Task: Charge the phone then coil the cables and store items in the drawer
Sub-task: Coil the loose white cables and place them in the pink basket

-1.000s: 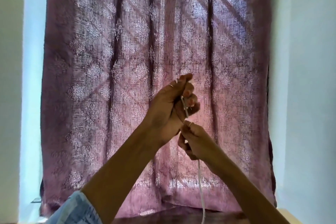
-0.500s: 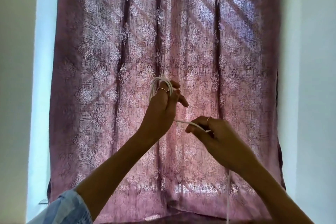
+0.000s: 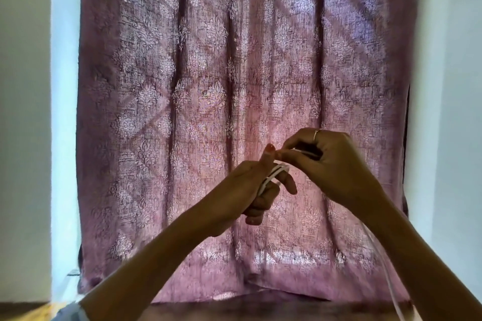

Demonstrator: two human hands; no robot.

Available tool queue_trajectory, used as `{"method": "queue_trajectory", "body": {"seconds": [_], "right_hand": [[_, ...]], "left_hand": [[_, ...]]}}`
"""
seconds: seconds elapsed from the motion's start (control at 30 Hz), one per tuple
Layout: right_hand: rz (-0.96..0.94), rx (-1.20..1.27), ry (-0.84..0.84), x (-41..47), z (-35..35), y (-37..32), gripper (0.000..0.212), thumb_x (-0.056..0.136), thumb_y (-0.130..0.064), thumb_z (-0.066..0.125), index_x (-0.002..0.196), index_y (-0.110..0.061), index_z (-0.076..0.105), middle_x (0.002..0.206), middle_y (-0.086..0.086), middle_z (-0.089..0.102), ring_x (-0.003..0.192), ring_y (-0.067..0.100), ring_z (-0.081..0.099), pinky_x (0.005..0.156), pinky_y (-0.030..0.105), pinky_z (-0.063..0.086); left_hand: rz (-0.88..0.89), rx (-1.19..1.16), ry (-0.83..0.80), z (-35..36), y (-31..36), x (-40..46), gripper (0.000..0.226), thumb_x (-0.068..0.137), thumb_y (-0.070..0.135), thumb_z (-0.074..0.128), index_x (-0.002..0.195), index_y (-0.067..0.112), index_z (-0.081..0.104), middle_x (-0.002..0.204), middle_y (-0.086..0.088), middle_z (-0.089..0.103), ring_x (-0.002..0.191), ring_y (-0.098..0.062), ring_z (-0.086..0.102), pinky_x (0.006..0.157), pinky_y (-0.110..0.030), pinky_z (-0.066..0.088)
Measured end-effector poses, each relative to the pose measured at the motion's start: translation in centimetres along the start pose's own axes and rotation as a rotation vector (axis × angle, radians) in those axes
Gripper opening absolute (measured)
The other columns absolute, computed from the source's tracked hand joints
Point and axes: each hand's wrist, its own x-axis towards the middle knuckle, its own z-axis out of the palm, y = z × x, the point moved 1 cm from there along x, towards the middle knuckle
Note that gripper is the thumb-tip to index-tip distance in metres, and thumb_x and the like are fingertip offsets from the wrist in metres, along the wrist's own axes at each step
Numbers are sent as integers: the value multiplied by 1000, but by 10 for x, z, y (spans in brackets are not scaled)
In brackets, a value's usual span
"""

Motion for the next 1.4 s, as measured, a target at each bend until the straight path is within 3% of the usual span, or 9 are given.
{"method": "queue_trajectory", "body": {"seconds": [0.2,0.37,0.53,0.73,0.87,1.07,1.17,1.27,1.4], "right_hand": [[52,403,-25,-6,15,8,30,80,-36,53,63,-13,61,43,-7,48,39,1,40,44,10,33],[260,568,-53,-26,39,32,34,85,-40,44,60,-24,62,44,-3,37,34,4,27,35,15,26],[315,343,-160,-49,48,57,30,98,-21,42,77,-10,60,43,-7,39,36,3,27,39,15,25],[223,69,-330,-62,39,46,17,97,-28,48,94,-22,64,47,-14,48,43,6,31,45,19,26],[137,-30,-378,-58,37,26,18,96,-28,50,106,-24,64,47,-20,54,39,7,41,44,14,31],[122,-195,-251,-51,20,17,16,87,-41,60,92,-29,68,56,-11,58,48,4,53,57,21,43],[95,-238,-212,-47,7,16,17,80,-44,65,88,-29,69,62,-12,61,52,2,55,60,21,48],[42,-247,-141,-41,-5,13,17,77,-43,67,85,-29,69,71,-19,58,64,-2,55,65,24,50],[-25,-223,-88,-32,-11,13,12,78,-39,67,83,-28,69,77,-21,58,72,-2,56,68,28,50]], "left_hand": [[-21,-368,-170,3,10,-8,51,90,51,31,78,14,64,38,9,23,29,-2,14,37,-10,20],[152,-670,-105,6,20,1,35,93,32,39,93,7,65,40,7,29,29,-1,25,35,-15,31],[292,-642,60,-5,21,15,37,90,24,43,119,7,58,46,6,35,37,-4,34,52,-17,45],[372,-327,340,-14,5,23,42,98,18,36,140,13,37,71,2,71,71,-10,66,93,-20,47],[400,540,492,-11,-16,25,42,100,25,38,142,27,35,113,0,69,52,-6,55,51,-11,41],[223,1235,417,-2,-28,12,48,99,37,33,135,8,43,54,4,48,55,-21,52,59,-32,41],[219,1284,387,-1,-25,5,49,96,44,27,107,7,57,59,-1,51,59,-23,53,57,-28,31],[223,1147,261,-2,-30,2,43,88,60,17,74,24,35,60,13,36,53,-6,40,53,-23,28],[203,722,151,-2,-31,2,50,86,65,23,75,26,53,44,10,40,37,-3,34,44,-16,30]]}}
